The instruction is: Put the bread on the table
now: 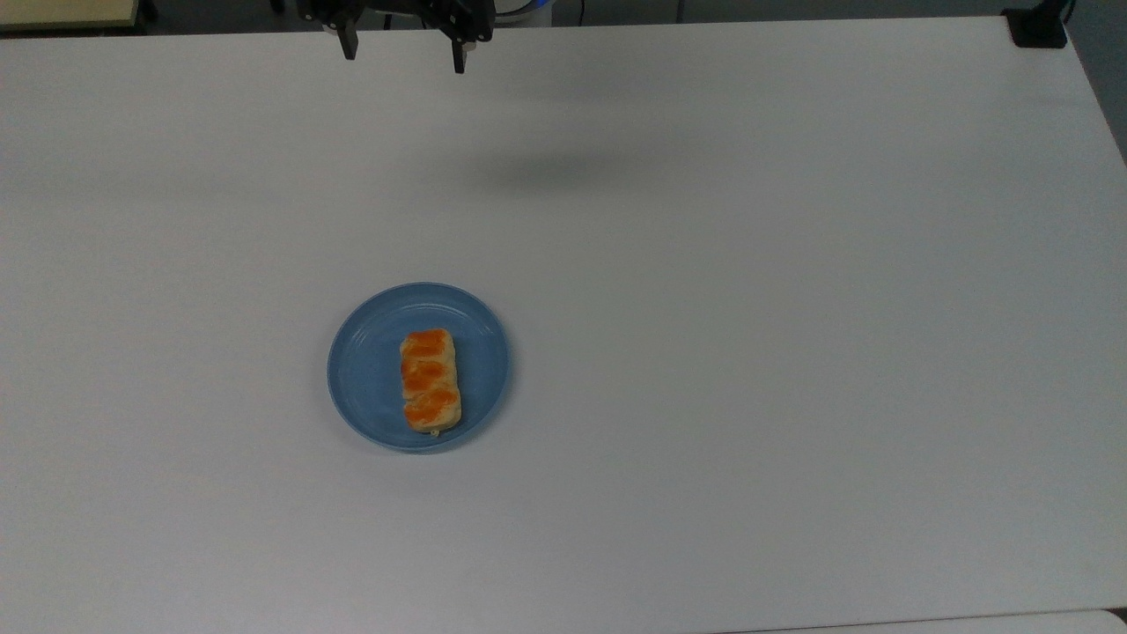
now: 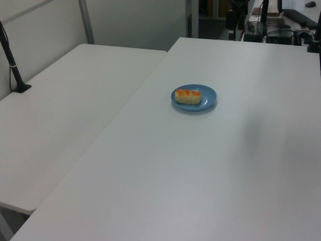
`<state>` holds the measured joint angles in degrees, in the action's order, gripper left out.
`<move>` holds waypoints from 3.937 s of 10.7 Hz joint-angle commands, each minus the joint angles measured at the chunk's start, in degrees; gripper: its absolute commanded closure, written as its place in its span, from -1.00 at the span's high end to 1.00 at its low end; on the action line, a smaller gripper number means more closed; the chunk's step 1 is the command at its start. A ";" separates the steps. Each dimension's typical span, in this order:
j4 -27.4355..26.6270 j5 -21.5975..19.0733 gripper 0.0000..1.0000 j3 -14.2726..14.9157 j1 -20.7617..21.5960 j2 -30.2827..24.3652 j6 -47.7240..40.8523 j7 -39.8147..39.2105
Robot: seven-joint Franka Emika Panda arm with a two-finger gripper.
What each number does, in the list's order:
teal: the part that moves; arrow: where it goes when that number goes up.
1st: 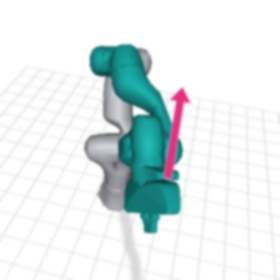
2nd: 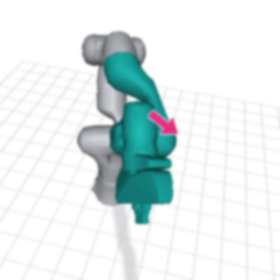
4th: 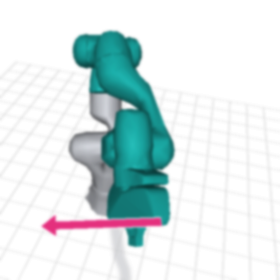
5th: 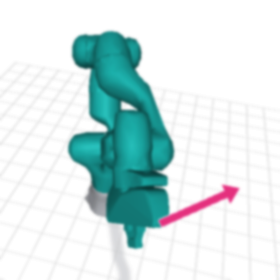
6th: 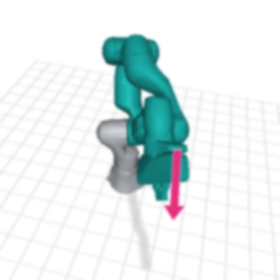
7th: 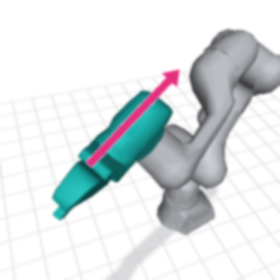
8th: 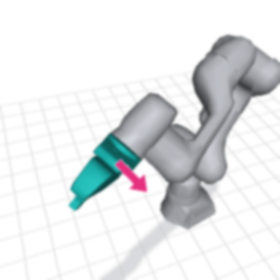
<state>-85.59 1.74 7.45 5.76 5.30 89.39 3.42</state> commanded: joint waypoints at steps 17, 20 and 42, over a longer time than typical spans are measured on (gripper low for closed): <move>0.42 -0.16 1.00 0.02 -0.75 4.62 8.31 0.09; 0.43 -0.16 1.00 -0.06 -0.84 11.03 17.54 -0.08; 0.34 2.04 -0.26 -0.94 2.48 28.02 42.37 1.75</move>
<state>-83.89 3.58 6.87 5.51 36.25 133.34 3.40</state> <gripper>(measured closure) 0.630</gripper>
